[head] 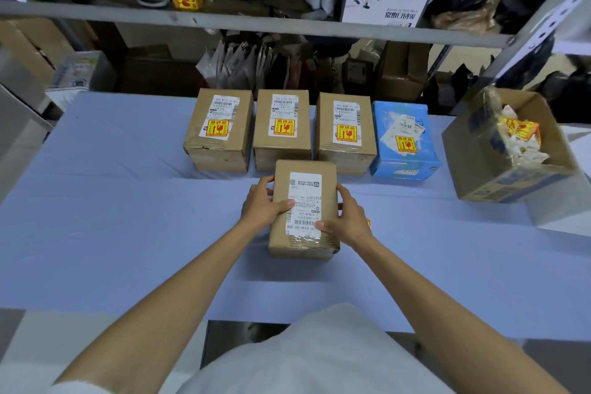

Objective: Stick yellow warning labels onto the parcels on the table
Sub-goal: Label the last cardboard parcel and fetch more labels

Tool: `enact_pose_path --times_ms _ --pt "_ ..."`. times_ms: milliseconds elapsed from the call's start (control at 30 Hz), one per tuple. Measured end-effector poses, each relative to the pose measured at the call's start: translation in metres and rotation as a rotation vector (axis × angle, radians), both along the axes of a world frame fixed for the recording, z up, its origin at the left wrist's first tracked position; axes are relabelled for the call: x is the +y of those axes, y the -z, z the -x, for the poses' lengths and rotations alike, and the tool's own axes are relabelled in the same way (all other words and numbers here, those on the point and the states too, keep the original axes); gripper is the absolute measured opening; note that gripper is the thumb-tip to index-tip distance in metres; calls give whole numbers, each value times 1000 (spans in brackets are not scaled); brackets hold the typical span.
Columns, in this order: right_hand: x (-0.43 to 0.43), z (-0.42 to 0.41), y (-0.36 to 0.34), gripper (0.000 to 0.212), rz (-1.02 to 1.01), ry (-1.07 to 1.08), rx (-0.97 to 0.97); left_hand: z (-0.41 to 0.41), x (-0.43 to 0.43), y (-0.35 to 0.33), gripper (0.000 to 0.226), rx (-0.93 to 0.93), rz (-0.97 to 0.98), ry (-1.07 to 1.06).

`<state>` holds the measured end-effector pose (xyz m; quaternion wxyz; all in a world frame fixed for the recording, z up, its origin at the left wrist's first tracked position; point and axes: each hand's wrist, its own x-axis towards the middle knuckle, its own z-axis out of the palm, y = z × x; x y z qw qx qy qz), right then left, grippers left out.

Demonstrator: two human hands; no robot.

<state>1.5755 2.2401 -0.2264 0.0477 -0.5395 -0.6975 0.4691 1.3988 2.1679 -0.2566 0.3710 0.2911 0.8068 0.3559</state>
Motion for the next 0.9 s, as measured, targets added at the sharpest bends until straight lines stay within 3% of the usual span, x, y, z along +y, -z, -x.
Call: enact_pose_path --times_ms 300,433,533,700,900 --pt "6 0 8 98 30 10 20 0 1 0 68 -8 0 4" --pt "25 -18 17 64 140 241 181 -1 -1 1 71 -29 -19 -25" --pt "40 -33 34 47 -39 394 15 -1 -1 2 71 -32 -24 -45" --pt "51 -44 63 56 -39 366 -308 -6 -1 6 68 -43 -30 -78" --pt "49 -46 83 57 -43 370 -354 -11 -3 7 67 -74 -55 -107"
